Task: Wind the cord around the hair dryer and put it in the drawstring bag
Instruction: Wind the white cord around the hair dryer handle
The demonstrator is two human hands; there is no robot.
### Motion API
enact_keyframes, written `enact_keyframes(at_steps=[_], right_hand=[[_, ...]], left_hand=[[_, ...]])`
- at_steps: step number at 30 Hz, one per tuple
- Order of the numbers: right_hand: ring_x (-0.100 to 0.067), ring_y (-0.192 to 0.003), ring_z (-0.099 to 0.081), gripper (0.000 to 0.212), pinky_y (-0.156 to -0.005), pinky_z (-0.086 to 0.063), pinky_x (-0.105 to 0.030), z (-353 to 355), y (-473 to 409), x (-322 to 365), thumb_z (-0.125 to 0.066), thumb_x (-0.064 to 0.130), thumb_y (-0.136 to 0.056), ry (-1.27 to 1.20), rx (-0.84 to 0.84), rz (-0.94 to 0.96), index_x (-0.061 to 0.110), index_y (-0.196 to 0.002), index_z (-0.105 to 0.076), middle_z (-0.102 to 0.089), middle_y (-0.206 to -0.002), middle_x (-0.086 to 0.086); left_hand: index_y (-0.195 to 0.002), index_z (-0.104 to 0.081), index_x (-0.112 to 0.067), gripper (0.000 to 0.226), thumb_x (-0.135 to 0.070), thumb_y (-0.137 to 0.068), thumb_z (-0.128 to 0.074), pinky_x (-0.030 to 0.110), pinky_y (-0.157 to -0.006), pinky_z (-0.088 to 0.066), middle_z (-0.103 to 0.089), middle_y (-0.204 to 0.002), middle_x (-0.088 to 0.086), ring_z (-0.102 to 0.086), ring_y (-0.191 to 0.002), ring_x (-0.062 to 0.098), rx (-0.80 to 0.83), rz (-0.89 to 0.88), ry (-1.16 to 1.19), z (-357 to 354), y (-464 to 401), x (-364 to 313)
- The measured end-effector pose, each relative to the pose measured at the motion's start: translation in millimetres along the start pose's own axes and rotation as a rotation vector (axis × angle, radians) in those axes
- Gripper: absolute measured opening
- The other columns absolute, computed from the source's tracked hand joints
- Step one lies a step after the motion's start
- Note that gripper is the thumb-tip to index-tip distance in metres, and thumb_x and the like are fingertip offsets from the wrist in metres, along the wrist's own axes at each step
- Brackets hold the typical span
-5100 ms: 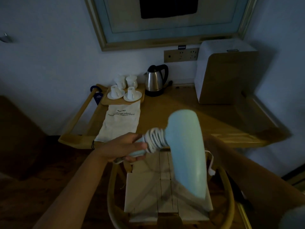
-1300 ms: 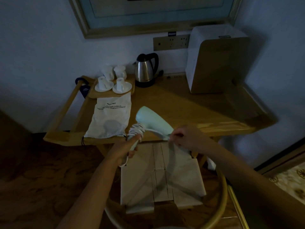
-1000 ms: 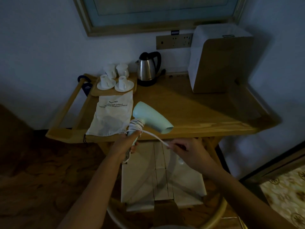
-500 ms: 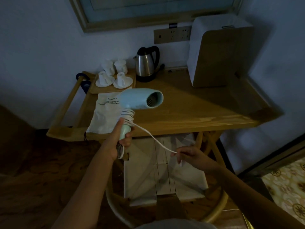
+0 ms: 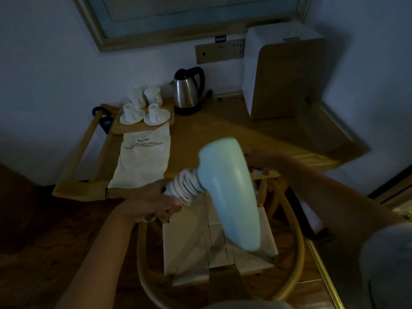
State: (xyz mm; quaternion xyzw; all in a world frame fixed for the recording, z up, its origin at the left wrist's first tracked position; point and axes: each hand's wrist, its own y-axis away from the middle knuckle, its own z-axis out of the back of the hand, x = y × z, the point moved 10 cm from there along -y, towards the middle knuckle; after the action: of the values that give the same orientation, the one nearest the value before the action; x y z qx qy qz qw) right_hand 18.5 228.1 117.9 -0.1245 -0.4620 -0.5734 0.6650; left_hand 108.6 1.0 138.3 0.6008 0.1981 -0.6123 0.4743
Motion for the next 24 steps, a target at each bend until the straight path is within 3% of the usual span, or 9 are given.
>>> enact_keyframes(at_steps=[2, 4, 9, 14, 17, 21, 24], right_hand=[[-0.013, -0.06, -0.055, 0.017, -0.058, -0.044, -0.02, 23.1, -4.9, 16.4, -0.062, 0.023, -0.085, 0.148, -0.048, 0.013, 0.02, -0.069, -0.067, -0.066, -0.066, -0.002], [-0.008, -0.057, -0.057, 0.01, -0.058, -0.046, -0.023, 33.6, -9.5, 29.5, -0.068, 0.024, -0.081, 0.144, -0.031, 0.023, 0.018, -0.073, -0.071, -0.068, -0.068, -0.001], [0.003, -0.049, -0.056, 0.004, -0.044, -0.043, -0.011, 27.7, -3.5, 72.5, -0.069, 0.019, -0.08, 0.145, -0.044, 0.105, 0.018, -0.076, -0.068, -0.067, -0.069, 0.004], [0.0, -0.06, -0.057, 0.005, -0.046, -0.039, -0.006, -22.0, 29.4, 135.0, -0.067, 0.02, -0.08, 0.342, -0.141, 0.288, 0.019, -0.075, -0.068, -0.065, -0.072, 0.007], [-0.008, -0.07, -0.057, 0.007, -0.064, -0.049, -0.023, -56.2, 55.8, 145.5, -0.063, 0.022, -0.082, 0.361, -0.242, 0.367, 0.016, -0.079, -0.067, -0.065, -0.076, 0.002], [-0.013, -0.071, -0.058, 0.01, -0.061, -0.044, -0.023, -70.0, 75.4, 117.1, -0.061, 0.018, -0.085, 0.129, -0.363, 0.387, 0.011, -0.078, -0.062, -0.066, -0.077, -0.002], [-0.006, -0.06, -0.049, 0.01, -0.053, -0.036, -0.016, -71.4, 70.4, 84.1, -0.058, 0.015, -0.087, -0.064, -0.409, 0.329, 0.01, -0.079, -0.057, -0.056, -0.067, 0.005]], left_hand=[[-0.09, -0.06, -0.042, 0.058, -0.065, -0.04, -0.078, 0.025, -0.055, -0.055, -0.071, -0.075, -0.005, -0.065, -0.06, 0.013, 0.105, 0.055, -0.241, -21.0, -7.8, -1.9], [-0.088, -0.058, -0.044, 0.049, -0.064, -0.047, -0.076, 0.023, -0.056, -0.056, -0.069, -0.084, -0.008, -0.067, -0.067, 0.007, 0.146, 0.093, -0.409, -42.0, -17.5, 1.3], [-0.089, -0.058, -0.038, 0.042, -0.061, -0.058, -0.074, 0.007, -0.047, -0.038, -0.057, -0.08, -0.021, -0.055, -0.065, -0.005, 0.127, 0.083, -0.681, -71.2, -45.7, 23.0], [-0.078, -0.059, -0.033, 0.023, -0.046, -0.069, -0.076, 0.01, -0.035, -0.037, -0.057, -0.063, -0.014, -0.052, -0.048, -0.002, -0.145, 0.226, -0.413, -51.5, -57.4, 53.0], [-0.07, -0.055, -0.022, 0.023, -0.038, -0.078, -0.07, 0.014, -0.031, -0.034, -0.054, -0.051, -0.005, -0.046, -0.032, 0.003, -0.339, 0.273, -0.196, -27.2, -51.3, 63.3], [-0.08, -0.055, -0.006, 0.018, -0.02, -0.091, -0.056, 0.017, -0.029, -0.029, -0.054, -0.047, 0.005, -0.041, -0.025, 0.007, -0.495, 0.325, 0.276, -7.0, -40.2, 74.9], [-0.092, -0.056, -0.004, 0.013, -0.017, -0.092, -0.054, 0.019, -0.028, -0.03, -0.053, -0.048, 0.005, -0.042, -0.026, 0.008, -0.471, 0.301, 0.486, -8.7, -37.8, 70.9]])
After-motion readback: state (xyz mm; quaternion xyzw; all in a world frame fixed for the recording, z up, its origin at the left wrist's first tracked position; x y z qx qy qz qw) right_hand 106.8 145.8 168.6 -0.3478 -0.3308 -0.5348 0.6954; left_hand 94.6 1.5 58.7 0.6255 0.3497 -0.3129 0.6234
